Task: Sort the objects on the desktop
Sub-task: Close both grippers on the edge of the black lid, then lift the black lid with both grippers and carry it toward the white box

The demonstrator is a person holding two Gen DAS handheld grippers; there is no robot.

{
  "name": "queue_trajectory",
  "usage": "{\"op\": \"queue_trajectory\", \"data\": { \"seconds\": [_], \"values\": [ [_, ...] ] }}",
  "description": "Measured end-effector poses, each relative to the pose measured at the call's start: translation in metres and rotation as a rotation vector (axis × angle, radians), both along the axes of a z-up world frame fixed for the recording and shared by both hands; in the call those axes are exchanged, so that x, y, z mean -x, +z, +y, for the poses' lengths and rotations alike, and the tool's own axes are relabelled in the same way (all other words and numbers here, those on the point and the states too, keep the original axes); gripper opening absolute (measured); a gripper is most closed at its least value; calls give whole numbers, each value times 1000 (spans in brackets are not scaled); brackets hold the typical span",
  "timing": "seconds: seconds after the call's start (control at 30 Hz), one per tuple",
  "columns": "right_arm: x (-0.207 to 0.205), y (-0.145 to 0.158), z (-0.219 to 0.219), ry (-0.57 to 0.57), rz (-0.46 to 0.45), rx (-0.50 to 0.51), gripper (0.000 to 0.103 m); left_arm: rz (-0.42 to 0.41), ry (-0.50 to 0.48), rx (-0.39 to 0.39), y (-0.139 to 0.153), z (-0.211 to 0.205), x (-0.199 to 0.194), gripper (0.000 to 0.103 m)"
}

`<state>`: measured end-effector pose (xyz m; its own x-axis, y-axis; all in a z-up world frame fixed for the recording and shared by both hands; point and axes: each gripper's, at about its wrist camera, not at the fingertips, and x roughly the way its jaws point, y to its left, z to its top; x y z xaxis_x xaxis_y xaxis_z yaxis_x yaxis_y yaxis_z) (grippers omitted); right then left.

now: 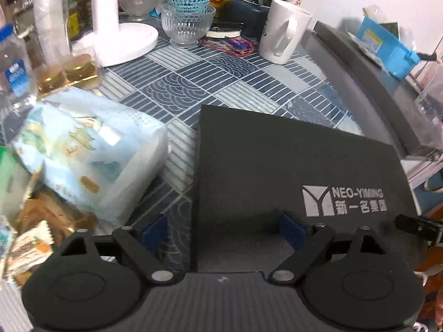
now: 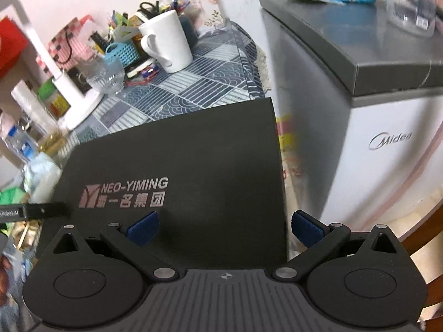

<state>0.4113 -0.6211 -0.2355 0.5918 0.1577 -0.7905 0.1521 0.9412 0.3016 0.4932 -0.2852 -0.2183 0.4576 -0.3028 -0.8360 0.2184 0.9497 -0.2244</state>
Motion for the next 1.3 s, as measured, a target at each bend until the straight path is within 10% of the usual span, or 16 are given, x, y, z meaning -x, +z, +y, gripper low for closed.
{"op": "queue_trajectory", "data": {
  "seconds": [0.3, 1.3],
  "values": [
    [-3, -8, -2, -12, -30, -23, 103, -4, 20, 115, -14, -5, -4, 103],
    [109, 81, 27, 8, -23, -64, 103, -4, 46, 8, 89, 5, 106, 103]
  ]
}}
